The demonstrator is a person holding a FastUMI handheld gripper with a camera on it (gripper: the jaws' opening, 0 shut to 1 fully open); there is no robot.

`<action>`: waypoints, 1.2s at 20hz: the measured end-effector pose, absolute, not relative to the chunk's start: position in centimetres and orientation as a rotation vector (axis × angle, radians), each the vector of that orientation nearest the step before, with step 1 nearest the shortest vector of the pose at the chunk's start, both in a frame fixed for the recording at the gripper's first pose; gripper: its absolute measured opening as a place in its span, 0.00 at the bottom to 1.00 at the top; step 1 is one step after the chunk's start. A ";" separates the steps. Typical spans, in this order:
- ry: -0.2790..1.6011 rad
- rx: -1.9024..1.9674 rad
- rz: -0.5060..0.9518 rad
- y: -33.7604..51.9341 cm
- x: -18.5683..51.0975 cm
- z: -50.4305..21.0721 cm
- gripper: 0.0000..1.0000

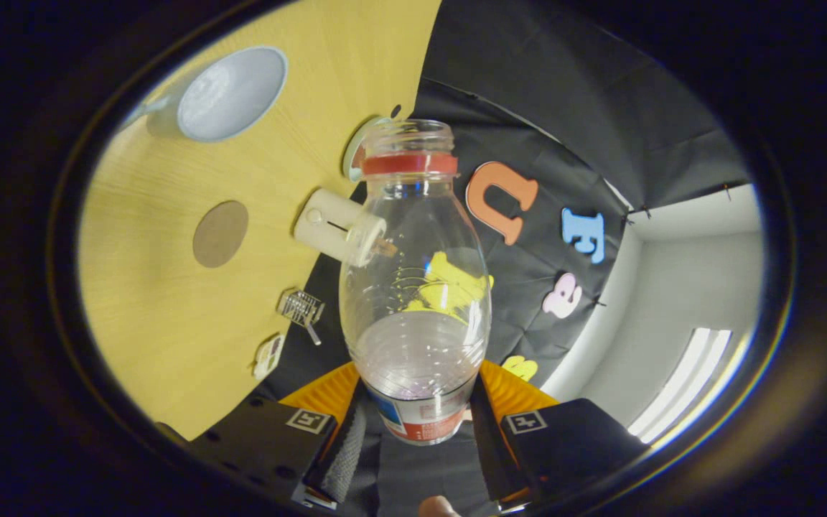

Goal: Take the bottle from table, then pour the juice into the cup, finally place the bottle on the coaster

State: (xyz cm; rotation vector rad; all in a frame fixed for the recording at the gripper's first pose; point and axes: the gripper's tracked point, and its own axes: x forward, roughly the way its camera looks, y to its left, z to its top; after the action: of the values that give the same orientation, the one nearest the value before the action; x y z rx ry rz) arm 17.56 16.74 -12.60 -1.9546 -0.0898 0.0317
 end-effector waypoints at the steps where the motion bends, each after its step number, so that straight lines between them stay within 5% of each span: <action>1: -0.062 -1.915 0.051 16.6 17.5 -13.2 0.74; 12: 0.202 -1.364 0.195 13.8 16.1 -18.5 0.75; 24: 0.260 -0.699 0.336 14.2 12.5 -16.4 0.75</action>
State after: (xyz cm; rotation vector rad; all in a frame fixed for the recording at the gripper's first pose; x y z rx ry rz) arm 12.51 14.21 -16.45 -0.6987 0.2600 0.3355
